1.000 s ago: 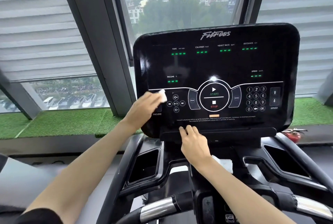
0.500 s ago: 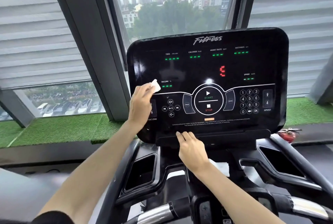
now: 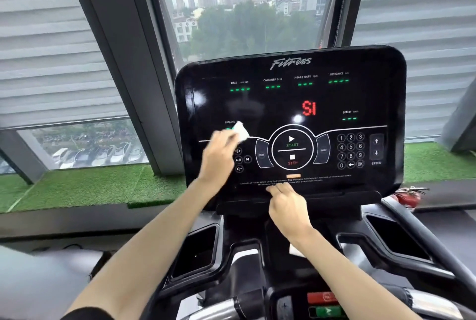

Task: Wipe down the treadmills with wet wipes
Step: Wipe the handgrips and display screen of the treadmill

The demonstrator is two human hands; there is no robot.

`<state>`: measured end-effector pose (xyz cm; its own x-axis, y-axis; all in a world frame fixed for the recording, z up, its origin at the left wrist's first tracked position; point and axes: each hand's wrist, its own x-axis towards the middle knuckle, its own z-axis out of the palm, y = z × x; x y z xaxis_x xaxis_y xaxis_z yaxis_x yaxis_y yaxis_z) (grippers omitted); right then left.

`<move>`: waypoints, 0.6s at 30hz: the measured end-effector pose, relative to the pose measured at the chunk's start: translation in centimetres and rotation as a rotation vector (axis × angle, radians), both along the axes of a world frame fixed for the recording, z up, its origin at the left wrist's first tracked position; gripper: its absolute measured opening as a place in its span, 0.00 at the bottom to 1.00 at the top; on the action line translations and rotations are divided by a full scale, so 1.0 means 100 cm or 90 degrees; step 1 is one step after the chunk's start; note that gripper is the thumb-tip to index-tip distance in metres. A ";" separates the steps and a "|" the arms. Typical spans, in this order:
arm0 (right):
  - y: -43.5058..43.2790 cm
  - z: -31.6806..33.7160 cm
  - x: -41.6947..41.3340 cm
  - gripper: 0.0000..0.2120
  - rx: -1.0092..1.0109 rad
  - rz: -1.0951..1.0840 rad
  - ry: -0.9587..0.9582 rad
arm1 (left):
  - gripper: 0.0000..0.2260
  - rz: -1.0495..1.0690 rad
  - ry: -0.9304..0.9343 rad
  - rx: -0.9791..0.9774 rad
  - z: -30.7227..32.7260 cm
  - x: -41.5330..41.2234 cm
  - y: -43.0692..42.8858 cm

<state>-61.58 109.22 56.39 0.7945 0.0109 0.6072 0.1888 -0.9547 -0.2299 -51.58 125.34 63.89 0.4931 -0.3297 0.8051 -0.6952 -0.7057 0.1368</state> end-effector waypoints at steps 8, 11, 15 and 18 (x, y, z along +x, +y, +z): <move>-0.015 -0.006 -0.004 0.16 -0.038 0.063 -0.023 | 0.08 -0.134 -0.014 0.365 -0.001 0.001 0.018; -0.014 -0.005 -0.001 0.14 -0.026 0.063 -0.021 | 0.14 0.025 -0.001 0.053 0.014 0.010 0.013; -0.017 -0.006 -0.002 0.12 -0.017 0.085 -0.024 | 0.17 -0.042 0.034 0.100 -0.014 -0.015 -0.036; -0.022 -0.006 -0.002 0.15 -0.040 0.109 -0.032 | 0.16 -0.173 -0.028 0.427 -0.036 -0.030 -0.031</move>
